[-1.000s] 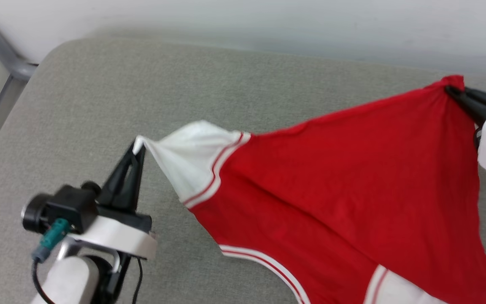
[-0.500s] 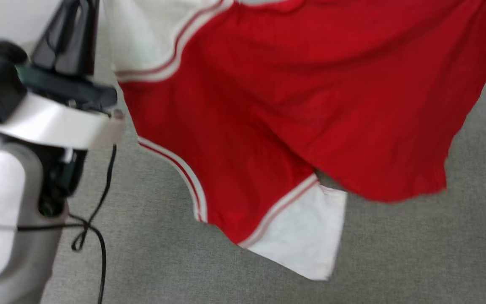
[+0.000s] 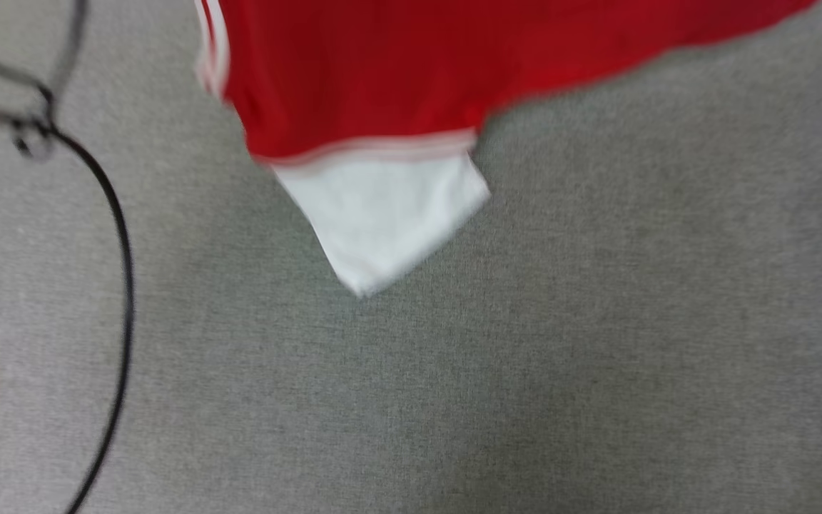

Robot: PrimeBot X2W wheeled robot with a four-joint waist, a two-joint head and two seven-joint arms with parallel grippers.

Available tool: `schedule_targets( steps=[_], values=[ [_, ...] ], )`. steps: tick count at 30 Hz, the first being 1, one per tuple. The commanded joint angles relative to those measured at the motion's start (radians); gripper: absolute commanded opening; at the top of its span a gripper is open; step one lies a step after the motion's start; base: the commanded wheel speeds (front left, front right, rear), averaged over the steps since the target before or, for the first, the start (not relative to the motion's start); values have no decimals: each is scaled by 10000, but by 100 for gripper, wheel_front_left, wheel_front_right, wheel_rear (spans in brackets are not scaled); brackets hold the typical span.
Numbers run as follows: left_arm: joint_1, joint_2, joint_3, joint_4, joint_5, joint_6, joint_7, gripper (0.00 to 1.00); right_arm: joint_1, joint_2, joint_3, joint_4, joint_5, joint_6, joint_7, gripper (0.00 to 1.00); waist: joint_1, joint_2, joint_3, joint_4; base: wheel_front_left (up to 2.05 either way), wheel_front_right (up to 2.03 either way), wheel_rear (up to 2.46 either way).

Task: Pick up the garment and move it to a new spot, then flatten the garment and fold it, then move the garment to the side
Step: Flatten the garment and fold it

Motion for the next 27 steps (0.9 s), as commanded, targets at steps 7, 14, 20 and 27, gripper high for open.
schedule_targets(
  steps=[7, 14, 20, 27],
  values=[
    [-3499, -87, -193, 2115, 199, -362, -455, 0, -3124, 283, 448, 1715, -813, -9, -617, 0, -1, 0, 1495, 25, 0, 0, 0],
    [-5623, -120, -550, 3783, 337, -523, -870, 0, -5509, 646, 1104, 3509, -1286, -9, -1557, 0, -1, 0, 1964, 36, 0, 0, 0],
    [-6165, -100, -831, 4879, 196, -569, -1304, 0, -6535, 764, 1722, 4911, -1281, -8, -2182, 0, -1, 0, 2300, 85, 0, 0, 0],
    [-5305, 98, -1150, 5764, -202, -590, -1905, 0, -6139, 551, 2830, 5900, -652, -9, -2771, 0, -1, 0, 2550, 96, 0, 0, 0]
  ],
)
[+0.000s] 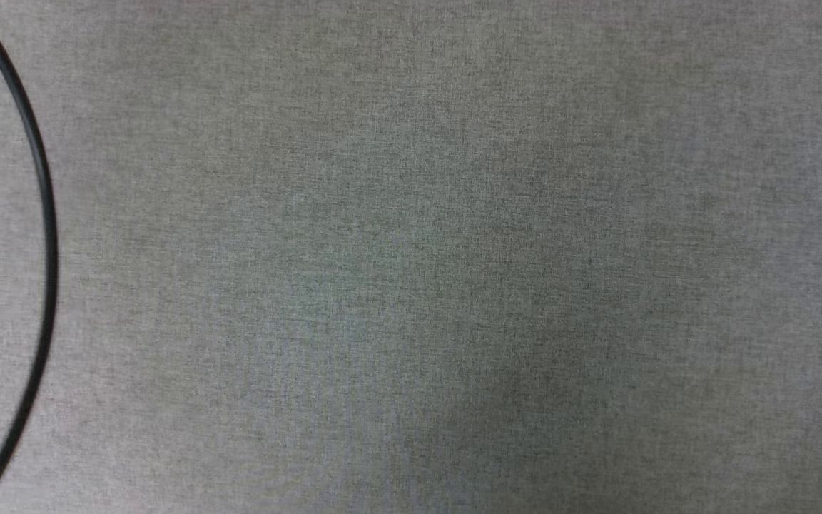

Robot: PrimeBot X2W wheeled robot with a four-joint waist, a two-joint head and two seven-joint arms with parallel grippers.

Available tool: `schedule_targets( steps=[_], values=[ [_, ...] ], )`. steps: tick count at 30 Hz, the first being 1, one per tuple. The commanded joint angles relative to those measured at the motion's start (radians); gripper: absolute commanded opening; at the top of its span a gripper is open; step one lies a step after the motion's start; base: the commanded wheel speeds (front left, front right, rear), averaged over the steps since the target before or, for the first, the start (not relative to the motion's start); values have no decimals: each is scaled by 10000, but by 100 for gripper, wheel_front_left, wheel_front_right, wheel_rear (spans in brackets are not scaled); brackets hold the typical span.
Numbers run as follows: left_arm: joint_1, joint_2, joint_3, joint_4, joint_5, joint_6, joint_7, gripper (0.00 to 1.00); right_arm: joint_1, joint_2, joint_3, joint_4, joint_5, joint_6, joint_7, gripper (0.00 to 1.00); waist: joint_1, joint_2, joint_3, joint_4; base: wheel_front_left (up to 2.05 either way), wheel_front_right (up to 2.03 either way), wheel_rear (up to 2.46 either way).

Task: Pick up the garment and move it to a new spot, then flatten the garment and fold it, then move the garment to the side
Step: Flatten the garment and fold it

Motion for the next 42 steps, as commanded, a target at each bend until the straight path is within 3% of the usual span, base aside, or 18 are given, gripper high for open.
schedule_targets(
  steps=[1, 8, 15, 21, 29, 42],
  values=[
    [476, 51, -60, 126, -221, -7, -178, 0, 412, -156, 324, 161, 293, -11, -190, 0, -2, 0, 27, 8, 0, 0, 0],
    [2098, 305, -323, 5, -732, -16, -552, 0, 1940, -534, 1274, -51, 1431, -11, -657, 0, -2, 0, -170, 53, 0, 0, 0],
    [4856, 663, -210, -1138, -1007, 160, -733, 0, 4586, -1193, 2006, -1128, 2698, -11, -909, 0, -2, 0, -836, 27, 0, 0, 0],
    [7866, 840, 23, -2619, -1344, 712, -779, 0, 7088, -1691, 2122, -2204, 3280, -13, -935, 0, -2, 0, -1738, 31, 0, 0, 0],
    [12019, 884, -61, -4716, -1714, 1796, -664, 0, 10144, -1859, 1916, -3228, 3264, -13, -668, 0, -2, 0, -3068, 5, 0, 0, 0],
    [17004, 1023, -215, -6255, -2752, 2832, -326, 0, 13954, -1781, 1744, -4129, 3250, -13, 35, 0, -2, 0, -5075, -138, 0, 0, 0]
  ],
)
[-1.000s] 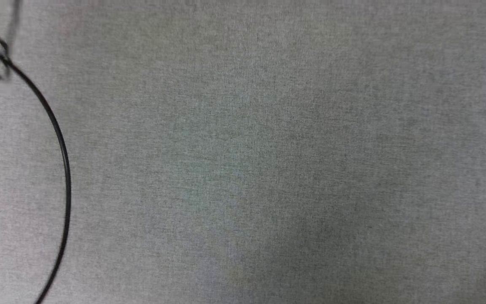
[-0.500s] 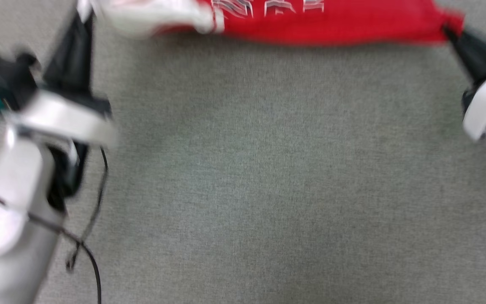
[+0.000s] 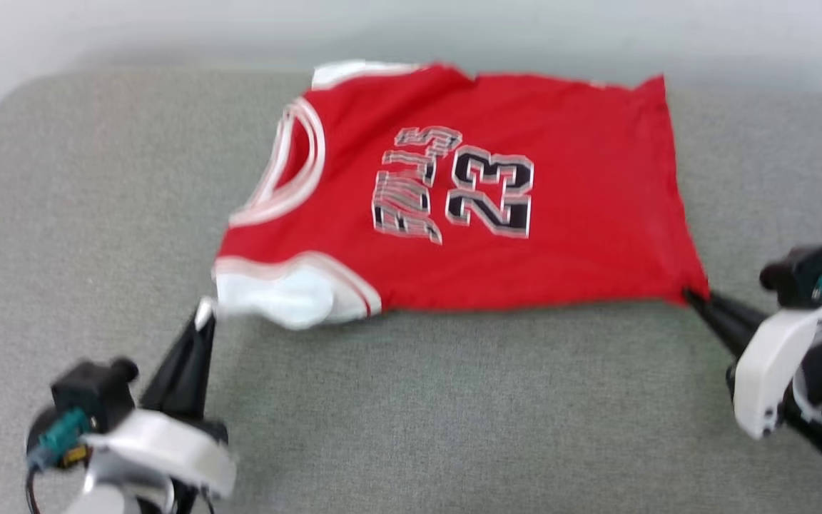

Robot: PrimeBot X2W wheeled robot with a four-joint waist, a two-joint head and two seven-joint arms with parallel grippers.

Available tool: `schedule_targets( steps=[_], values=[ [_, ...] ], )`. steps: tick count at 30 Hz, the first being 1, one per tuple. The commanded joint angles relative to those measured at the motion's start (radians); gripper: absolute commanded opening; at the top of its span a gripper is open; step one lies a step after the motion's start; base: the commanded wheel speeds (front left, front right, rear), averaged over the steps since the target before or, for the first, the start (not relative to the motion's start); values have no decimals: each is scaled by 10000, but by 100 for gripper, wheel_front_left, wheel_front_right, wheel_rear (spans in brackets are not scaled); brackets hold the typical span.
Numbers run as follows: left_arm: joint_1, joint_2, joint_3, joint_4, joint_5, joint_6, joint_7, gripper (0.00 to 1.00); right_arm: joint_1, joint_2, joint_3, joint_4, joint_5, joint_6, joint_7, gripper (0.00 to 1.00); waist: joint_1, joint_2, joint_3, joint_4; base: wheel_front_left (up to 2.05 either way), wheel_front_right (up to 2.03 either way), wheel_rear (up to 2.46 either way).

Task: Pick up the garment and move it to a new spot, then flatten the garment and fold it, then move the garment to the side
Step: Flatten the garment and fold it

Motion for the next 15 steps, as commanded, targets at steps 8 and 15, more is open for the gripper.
schedule_targets(
  steps=[8, 15],
  values=[
    [2225, -97, -116, 14, -704, 185, 8, 0, 2164, -137, -209, -313, 58, -15, 142, 0, 4, 0, -1313, -172, 0, 0, 0],
    [3591, -300, -436, 178, -1240, 88, 111, 0, 3542, -84, -642, -372, 217, -15, 209, 0, 4, 0, -1993, -265, 0, 0, 0]
  ],
)
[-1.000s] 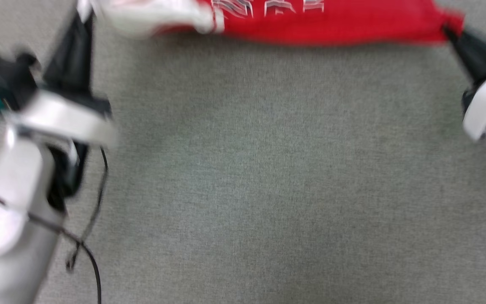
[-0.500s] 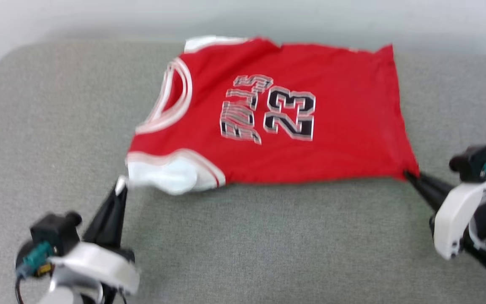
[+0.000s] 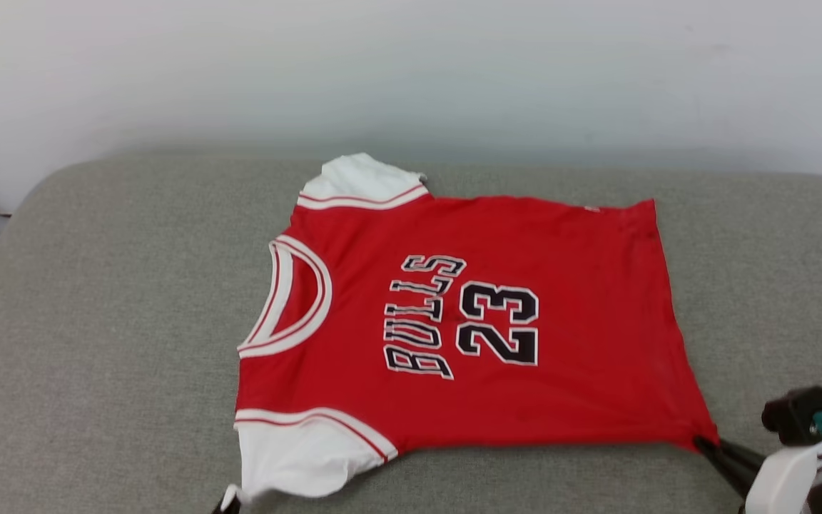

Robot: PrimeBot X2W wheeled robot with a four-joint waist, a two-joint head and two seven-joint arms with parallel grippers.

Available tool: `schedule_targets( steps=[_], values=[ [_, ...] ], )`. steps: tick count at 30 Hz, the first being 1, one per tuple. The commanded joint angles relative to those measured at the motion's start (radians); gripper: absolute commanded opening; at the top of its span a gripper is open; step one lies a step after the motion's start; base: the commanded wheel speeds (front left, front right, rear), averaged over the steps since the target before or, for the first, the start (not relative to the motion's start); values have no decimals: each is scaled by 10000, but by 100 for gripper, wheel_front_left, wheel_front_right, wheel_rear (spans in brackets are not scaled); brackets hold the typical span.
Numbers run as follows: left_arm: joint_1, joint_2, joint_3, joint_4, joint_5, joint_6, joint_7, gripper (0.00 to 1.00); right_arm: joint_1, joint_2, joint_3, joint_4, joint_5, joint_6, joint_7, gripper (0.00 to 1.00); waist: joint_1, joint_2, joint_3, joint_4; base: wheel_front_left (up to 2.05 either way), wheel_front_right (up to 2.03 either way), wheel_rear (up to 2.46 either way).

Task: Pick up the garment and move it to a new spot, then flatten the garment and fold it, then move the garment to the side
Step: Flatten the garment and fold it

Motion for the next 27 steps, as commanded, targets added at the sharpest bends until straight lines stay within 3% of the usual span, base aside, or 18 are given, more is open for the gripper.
schedule_targets(
  steps=[1, 13, 27],
  values=[
    [317, -9, -44, 63, -83, 1, 4, 0, 416, -11, -80, -24, 60, -15, 80, 0, 2, 0, -271, -46, 0, 0, 0],
    [1553, -30, -85, 188, -698, -70, 47, 0, 2142, -270, -528, -377, 143, -15, 386, 0, 2, 0, -611, 40, 0, 0, 0],
    [-60, 434, 34, 213, -7, -240, 16, 0, 1426, -100, -941, -1026, 314, -15, 691, 0, 2, 0, -289, -166, 0, 0, 0]
  ],
)
